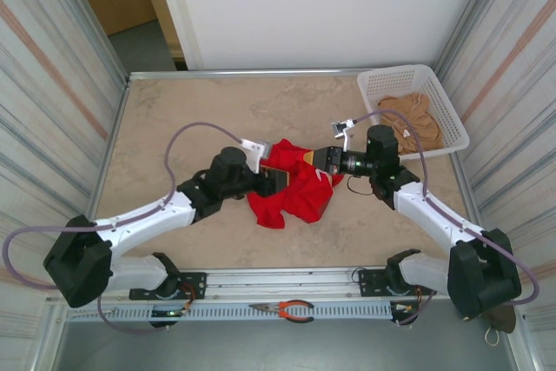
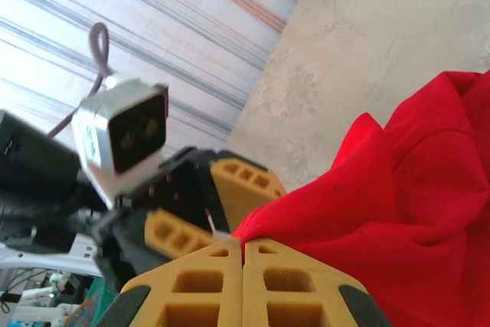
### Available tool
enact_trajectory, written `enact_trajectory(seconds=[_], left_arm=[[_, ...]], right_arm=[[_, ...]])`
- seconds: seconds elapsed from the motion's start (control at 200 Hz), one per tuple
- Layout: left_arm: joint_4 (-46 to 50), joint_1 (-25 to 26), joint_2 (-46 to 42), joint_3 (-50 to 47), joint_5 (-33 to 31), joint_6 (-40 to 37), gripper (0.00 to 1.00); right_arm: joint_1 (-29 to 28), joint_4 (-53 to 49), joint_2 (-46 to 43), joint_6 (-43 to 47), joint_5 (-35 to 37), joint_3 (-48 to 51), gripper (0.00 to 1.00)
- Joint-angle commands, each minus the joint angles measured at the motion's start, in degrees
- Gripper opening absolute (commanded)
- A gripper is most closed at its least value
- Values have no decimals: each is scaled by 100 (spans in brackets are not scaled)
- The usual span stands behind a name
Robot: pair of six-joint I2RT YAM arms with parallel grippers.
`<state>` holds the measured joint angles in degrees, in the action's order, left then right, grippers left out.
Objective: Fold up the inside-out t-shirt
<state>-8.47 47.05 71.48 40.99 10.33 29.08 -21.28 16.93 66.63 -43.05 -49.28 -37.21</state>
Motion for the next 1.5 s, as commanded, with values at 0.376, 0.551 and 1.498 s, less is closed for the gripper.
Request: enact_trajectory(seconds=[0.376, 0.551, 1.498], left_arm=[[424, 293, 961, 1102, -2137, -1564, 53], [408, 150, 1262, 1421, -1793, -1859, 14], [1087, -220, 589, 2139, -151, -2159, 63]], right_arm=[[3, -37, -273, -46, 89, 27, 0], [10, -94, -282, -16, 101, 15, 0], [740, -1249, -392, 6, 383, -1189, 0]])
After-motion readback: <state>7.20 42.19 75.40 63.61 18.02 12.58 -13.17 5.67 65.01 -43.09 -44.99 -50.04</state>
